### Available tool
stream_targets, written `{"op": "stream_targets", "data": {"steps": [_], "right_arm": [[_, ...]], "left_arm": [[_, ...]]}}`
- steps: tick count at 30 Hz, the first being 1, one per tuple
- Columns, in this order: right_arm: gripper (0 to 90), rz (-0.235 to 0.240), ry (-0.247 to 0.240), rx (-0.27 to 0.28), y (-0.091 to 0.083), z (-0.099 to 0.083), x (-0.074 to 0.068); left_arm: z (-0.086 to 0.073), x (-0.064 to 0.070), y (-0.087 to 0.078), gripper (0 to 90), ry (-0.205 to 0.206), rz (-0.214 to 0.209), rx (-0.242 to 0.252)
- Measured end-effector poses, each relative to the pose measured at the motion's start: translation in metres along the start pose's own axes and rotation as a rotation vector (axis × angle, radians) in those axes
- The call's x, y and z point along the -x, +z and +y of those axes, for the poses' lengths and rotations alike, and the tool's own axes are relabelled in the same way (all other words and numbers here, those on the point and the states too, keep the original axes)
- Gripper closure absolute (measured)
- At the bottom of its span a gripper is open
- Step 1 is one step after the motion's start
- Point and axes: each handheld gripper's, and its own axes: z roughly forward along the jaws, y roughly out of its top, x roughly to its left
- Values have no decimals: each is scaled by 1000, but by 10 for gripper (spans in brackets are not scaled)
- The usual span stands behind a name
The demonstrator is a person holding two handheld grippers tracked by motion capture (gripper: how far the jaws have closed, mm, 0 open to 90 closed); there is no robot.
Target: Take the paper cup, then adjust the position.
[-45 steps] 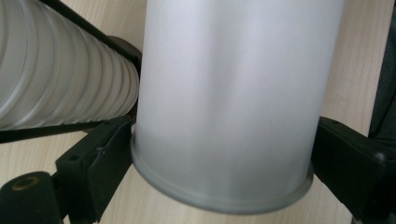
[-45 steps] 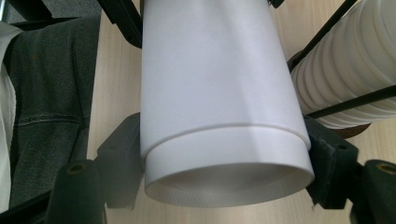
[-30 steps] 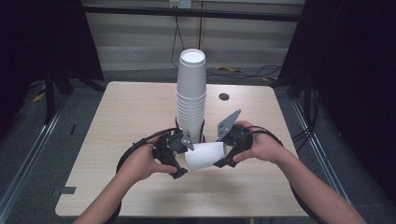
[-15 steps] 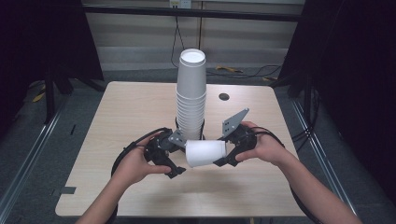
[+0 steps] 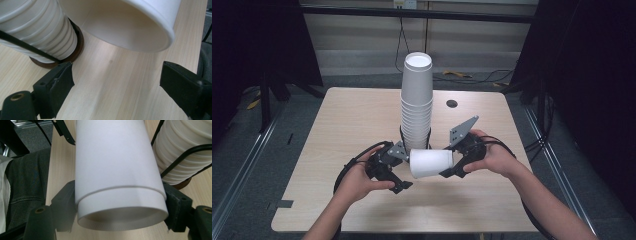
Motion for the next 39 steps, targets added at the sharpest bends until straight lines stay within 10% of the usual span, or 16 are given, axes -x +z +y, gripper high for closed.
{"op": "stream_targets", "data": {"steps": [11, 39], "right_arm": [[250, -5, -10, 35, -3, 1, -1], [248, 21, -45, 56, 0, 4, -7]], "left_arm": [[-6, -5, 1, 116, -52, -28, 124], [4, -7, 1, 81, -57, -79, 129]]}}
